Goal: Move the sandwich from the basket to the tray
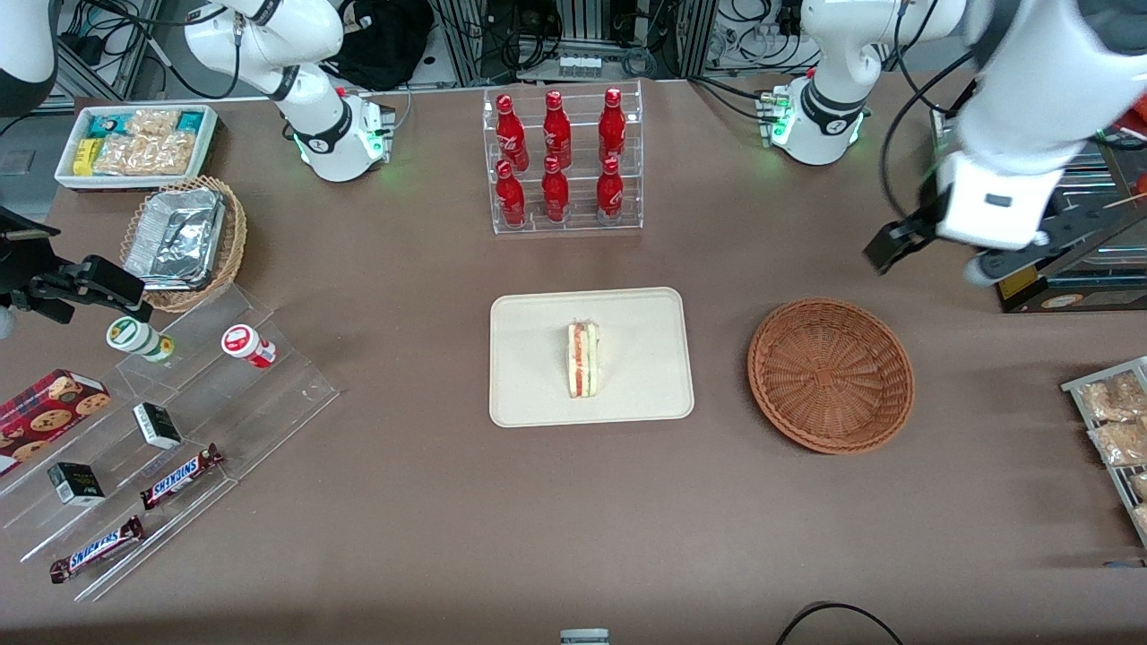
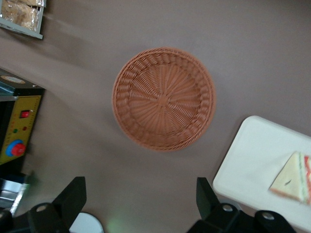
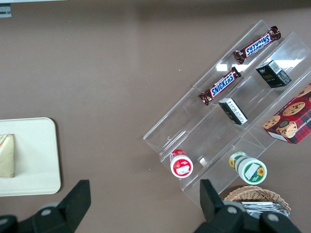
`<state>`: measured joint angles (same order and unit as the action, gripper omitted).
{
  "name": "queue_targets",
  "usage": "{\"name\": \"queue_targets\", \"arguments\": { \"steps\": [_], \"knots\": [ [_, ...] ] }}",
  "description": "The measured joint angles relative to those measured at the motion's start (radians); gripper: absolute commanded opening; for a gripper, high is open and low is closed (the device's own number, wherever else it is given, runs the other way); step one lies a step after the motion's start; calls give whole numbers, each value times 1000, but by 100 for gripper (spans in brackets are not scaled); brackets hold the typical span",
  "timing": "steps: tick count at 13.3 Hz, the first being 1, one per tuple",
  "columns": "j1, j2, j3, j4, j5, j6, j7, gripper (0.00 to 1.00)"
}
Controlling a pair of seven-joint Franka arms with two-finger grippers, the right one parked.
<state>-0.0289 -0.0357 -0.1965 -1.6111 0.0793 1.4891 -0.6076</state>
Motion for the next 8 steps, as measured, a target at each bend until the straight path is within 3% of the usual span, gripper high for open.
{"name": "queue_targets", "arguments": {
  "steps": [5, 8],
  "knots": [
    [119, -54, 8, -7, -43, -83, 262, 100],
    [133, -59, 68, -6, -62, -81, 419, 100]
  ]
}}
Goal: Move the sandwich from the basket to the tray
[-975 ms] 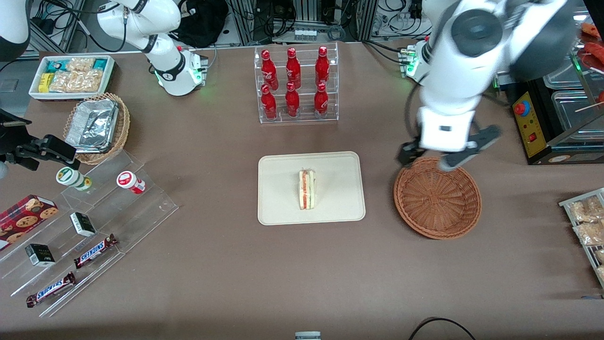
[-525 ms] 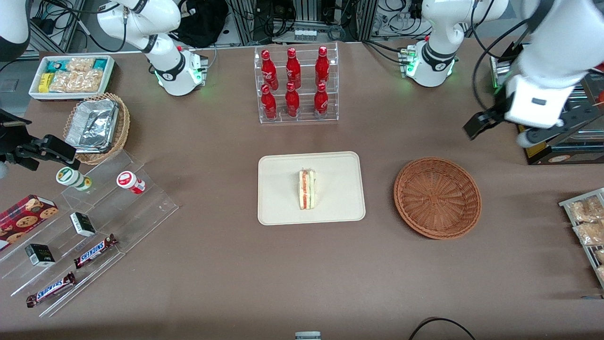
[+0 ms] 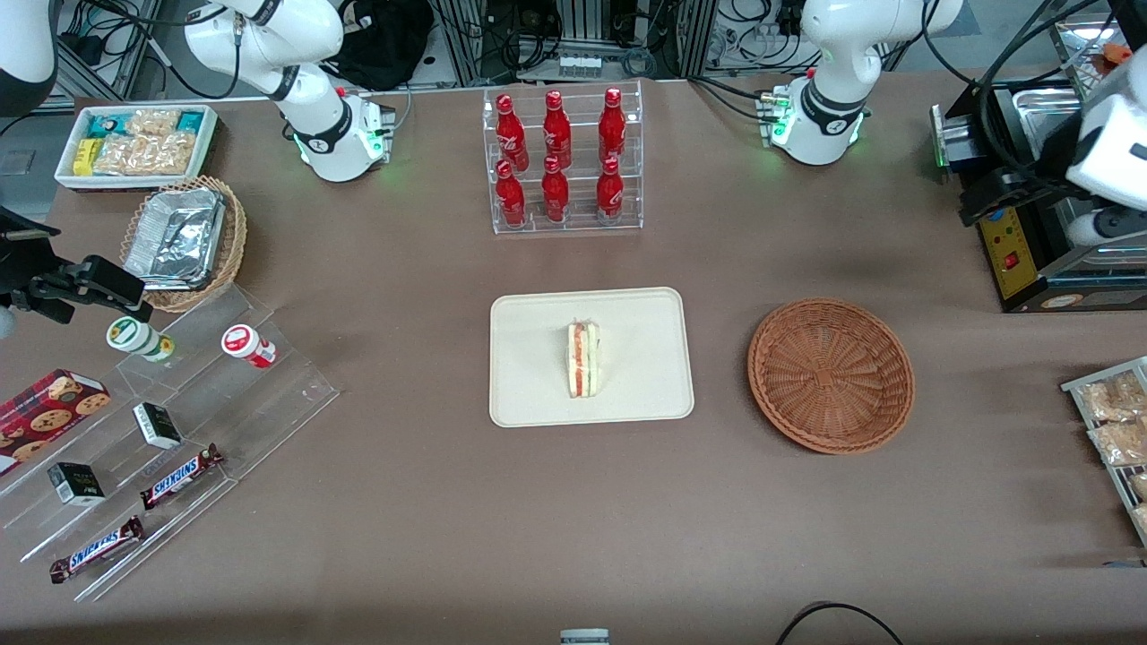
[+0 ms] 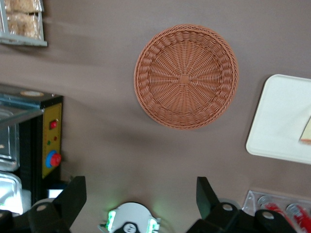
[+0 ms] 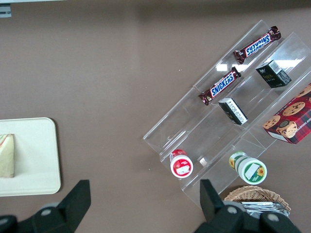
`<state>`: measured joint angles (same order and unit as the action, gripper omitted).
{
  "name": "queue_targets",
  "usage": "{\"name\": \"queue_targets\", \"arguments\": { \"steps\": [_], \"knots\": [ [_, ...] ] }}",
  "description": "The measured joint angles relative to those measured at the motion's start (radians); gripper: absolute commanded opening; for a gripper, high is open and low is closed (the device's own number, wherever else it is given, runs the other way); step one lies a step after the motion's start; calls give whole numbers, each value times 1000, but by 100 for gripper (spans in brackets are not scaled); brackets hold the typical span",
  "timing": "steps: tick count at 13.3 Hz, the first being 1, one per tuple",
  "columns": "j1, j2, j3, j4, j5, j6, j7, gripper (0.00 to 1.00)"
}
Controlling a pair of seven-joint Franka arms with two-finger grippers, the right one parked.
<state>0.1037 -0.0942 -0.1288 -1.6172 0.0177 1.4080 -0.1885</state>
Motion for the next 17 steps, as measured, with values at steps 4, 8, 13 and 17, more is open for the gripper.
{"name": "queue_targets", "arguments": {
  "steps": [4, 8, 13, 17],
  "knots": [
    [4, -3, 25, 24, -8, 19, 82, 100],
    [1, 26, 24, 45, -13, 54, 82, 100],
    [-6, 64, 25, 86, -14, 54, 83, 100],
    [-6, 83, 25, 89, -14, 67, 83, 100]
  ]
}}
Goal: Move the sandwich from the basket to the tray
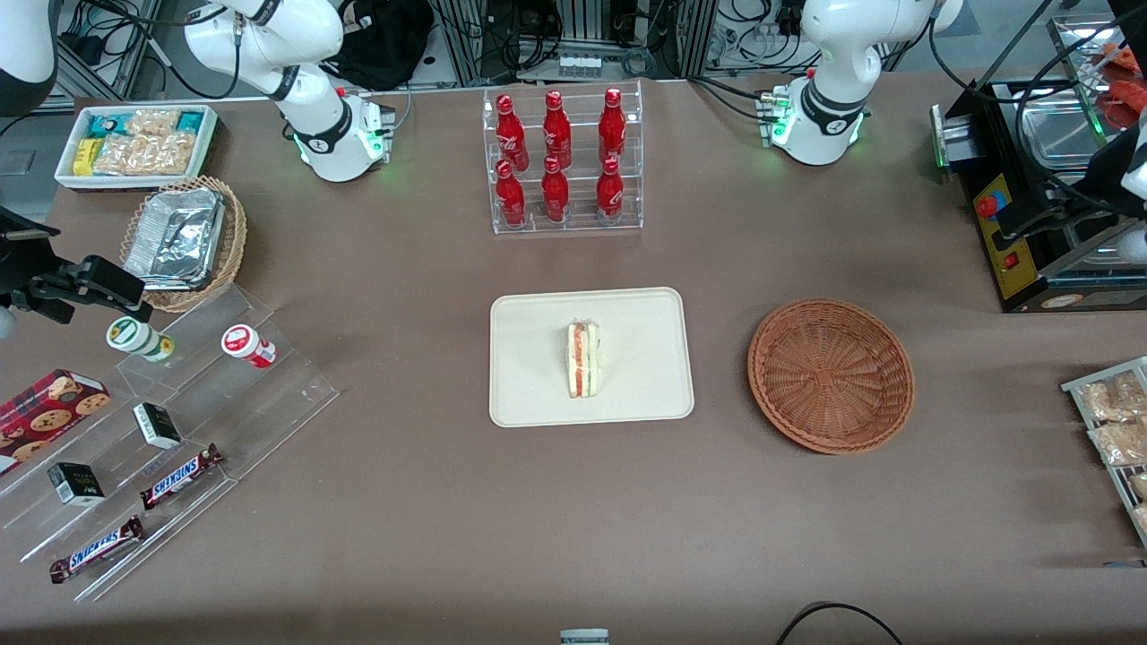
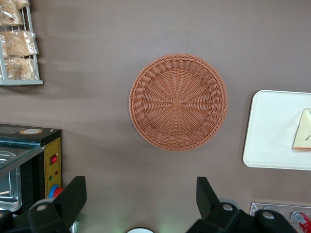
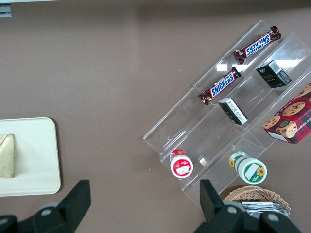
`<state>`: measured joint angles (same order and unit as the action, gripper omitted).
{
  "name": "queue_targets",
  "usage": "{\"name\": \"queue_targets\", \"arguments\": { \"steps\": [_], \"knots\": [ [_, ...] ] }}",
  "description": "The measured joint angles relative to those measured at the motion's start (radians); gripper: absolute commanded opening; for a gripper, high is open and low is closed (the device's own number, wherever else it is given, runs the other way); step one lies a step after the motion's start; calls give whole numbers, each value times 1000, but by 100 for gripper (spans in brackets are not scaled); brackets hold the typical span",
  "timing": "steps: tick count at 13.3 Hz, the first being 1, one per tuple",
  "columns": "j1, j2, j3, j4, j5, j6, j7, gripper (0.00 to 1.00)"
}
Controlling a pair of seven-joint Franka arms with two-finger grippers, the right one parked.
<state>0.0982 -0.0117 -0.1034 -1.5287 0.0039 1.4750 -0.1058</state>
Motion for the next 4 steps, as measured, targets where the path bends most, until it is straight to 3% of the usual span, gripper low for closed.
{"name": "queue_targets", "arguments": {
  "steps": [4],
  "knots": [
    [0, 38, 1, 21, 0, 6, 0, 100]
  ]
}}
